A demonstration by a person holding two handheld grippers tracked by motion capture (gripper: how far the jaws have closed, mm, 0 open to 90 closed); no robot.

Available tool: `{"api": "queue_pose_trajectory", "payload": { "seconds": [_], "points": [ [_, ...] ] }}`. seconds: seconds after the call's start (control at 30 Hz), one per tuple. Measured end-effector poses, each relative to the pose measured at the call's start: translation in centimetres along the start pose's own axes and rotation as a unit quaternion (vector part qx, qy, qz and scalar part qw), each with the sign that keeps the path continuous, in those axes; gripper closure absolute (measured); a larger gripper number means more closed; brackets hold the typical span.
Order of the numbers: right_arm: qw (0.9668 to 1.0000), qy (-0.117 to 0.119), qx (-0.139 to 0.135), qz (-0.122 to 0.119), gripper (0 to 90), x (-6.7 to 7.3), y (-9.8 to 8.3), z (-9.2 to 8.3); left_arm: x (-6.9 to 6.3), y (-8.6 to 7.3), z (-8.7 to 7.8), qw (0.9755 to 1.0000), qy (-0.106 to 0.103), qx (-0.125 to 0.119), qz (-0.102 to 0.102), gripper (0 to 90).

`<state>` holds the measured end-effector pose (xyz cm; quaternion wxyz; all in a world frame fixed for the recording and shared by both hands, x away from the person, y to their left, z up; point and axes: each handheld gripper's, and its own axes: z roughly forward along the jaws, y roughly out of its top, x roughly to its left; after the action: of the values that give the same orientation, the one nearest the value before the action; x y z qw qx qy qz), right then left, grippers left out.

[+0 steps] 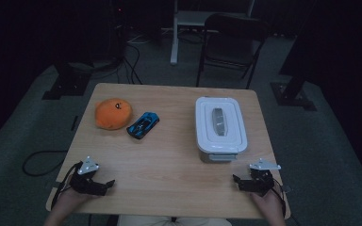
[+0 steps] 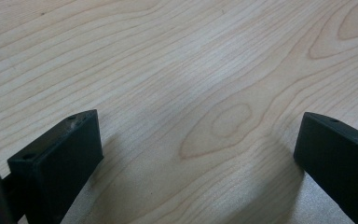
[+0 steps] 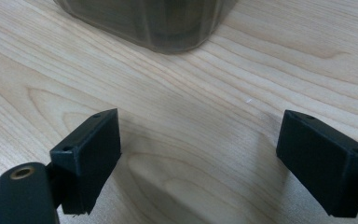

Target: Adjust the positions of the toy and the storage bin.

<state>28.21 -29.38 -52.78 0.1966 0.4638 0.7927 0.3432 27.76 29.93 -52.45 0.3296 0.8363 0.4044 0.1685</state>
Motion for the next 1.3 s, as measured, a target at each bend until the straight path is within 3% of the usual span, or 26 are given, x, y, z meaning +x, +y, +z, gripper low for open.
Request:
{"api": "queue_pose_trajectory", "payload": {
  "seconds": [0.23, 0.33, 0.73, 0.93, 1.2, 1.3],
  "points": [
    [1.0, 0.0, 0.0, 0.0, 13.1, 0.0, 0.0, 0.0, 0.0, 0.0, 0.0, 1.0, 0.001, 0.0, 0.0, 1.5],
    [1.0, 0.0, 0.0, 0.0, 13.1, 0.0, 0.0, 0.0, 0.1, 0.0, 0.0, 0.9999, 0.011, 0.0, -0.012, 1.5],
    [1.0, -0.001, 0.0, 0.0, 13.2, 0.0, 0.0, 0.0, 0.3, 0.4, 0.1, 0.9999, 0.006, 0.006, -0.006, 3.7],
    [1.0, -0.001, 0.0, 0.0, 13.2, 0.0, 0.0, 0.0, -0.1, 1.7, 0.8, 0.9999, 0.001, 0.014, 0.004, 3.8],
    [1.0, -0.001, 0.0, 0.0, 13.2, 0.0, 0.0, 0.0, 0.0, 4.5, 2.1, 0.9998, -0.012, 0.012, 0.013, 3.7],
    [1.0, -0.001, 0.001, 0.0, 13.2, 0.0, 0.0, 0.0, 0.0, 5.5, 2.5, 0.9997, -0.02, 0.01, 0.007, 3.7]
  ]
}}
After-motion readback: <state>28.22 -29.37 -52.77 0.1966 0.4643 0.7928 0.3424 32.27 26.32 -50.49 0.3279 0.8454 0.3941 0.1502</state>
